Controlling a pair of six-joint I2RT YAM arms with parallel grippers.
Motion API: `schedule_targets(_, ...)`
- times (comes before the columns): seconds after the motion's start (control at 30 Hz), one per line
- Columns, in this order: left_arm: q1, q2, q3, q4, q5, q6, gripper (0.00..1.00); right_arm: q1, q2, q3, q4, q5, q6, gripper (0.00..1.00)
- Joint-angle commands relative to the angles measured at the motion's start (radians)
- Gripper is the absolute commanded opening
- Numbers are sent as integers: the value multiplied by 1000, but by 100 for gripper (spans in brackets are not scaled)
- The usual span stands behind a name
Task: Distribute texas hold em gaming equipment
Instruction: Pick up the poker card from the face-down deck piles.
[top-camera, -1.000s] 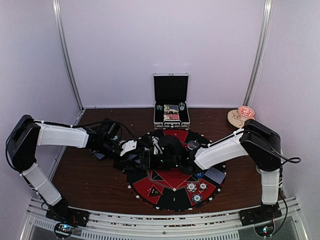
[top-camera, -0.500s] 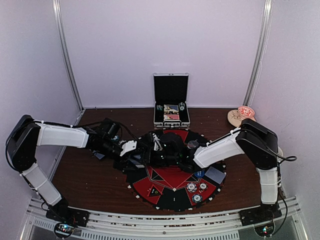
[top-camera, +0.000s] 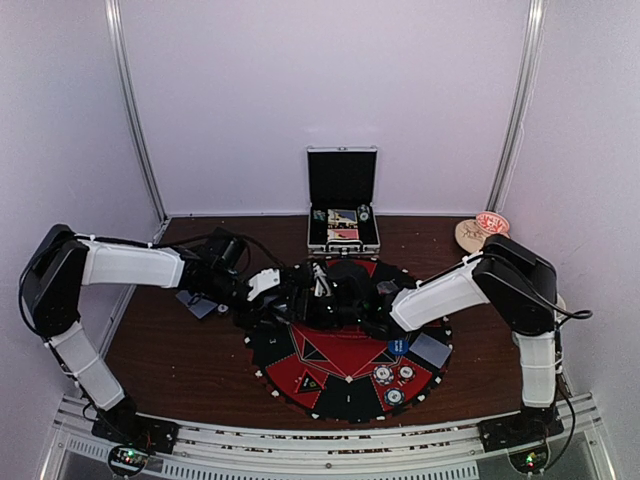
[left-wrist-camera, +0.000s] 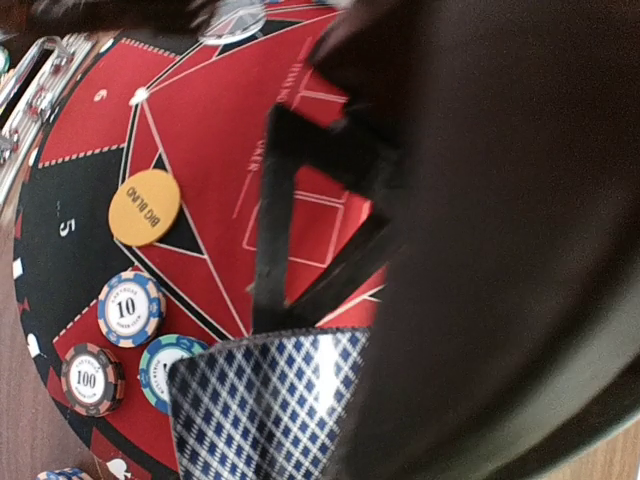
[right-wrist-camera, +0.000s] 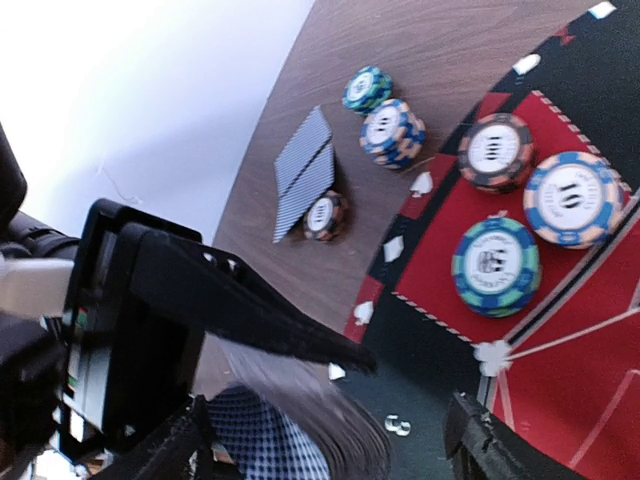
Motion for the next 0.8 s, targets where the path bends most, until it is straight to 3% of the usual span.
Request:
schedule_targets(0.0,5,49,51,0,-68,-76,46,-22,-66,-42,1,76,-22,83)
schedule_targets(0.3,23,89,82,5,-129,-132,46,-47,-90,-58,0,84,-35,86)
schedule_targets(0.77,27,46,53,14,-44,-79,45,-46,-105,-54,-41,63,-57,86)
